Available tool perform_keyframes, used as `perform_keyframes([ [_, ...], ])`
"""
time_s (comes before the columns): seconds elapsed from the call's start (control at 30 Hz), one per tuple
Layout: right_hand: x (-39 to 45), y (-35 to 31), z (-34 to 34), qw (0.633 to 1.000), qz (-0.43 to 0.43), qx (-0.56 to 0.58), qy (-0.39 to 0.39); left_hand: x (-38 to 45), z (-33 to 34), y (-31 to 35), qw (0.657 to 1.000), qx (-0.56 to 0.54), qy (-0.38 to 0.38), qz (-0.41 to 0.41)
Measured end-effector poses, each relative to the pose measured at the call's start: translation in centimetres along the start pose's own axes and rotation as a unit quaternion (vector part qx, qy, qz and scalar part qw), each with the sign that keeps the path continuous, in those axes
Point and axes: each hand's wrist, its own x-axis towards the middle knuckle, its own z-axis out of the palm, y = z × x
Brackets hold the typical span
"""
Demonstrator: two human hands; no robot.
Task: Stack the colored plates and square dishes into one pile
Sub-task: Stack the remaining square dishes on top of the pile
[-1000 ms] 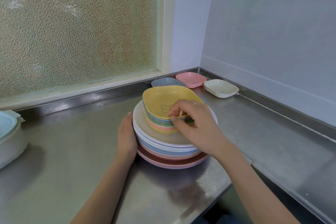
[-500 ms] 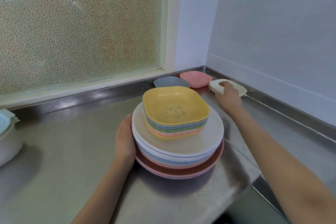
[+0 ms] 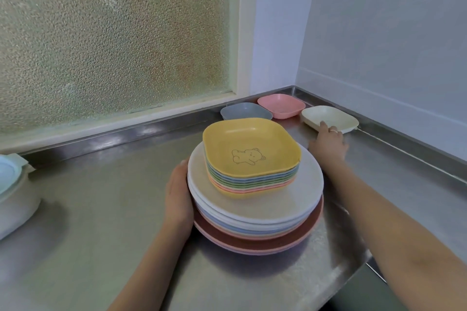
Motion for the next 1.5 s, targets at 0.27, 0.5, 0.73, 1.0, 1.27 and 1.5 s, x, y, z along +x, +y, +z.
perform_keyframes([
  [0.27, -0.8, 0.9, -0.4, 0.997, -0.008, -0.035, 0.067, -0.1, 0.2, 0.1, 1.0, 0.004, 0.016, 0.012],
  [0.5, -3.8, 0.6, -3.2, 0.976, -0.055, 0.159, 0.14, -0.1, 0.0, 0.2, 1.0, 0.004, 0.002, -0.015],
  [0.73, -10.1, -1.6, -8.0, 0.897, -0.128, 0.373, 0.202, -0.8, 0.3, 0.8, 1.0, 0.023, 0.006, 0.005],
  [1.0, -14.9, -2.5, -15.1, 0.846, -0.232, 0.447, 0.173, -1.1, 0.2, 0.9, 0.999, 0.027, 0.019, -0.003],
  [1.27, -18.8, -3.4, -14.7, 0.889, -0.329, 0.318, -0.006, -1.2, 0.1, 0.9, 0.999, 0.03, 0.008, 0.013],
  [1.5, -18.5, -3.3, -14.9, 0.888, -0.311, 0.329, -0.083, -0.9, -0.1, 0.6, 1.0, 0.013, 0.002, 0.028],
])
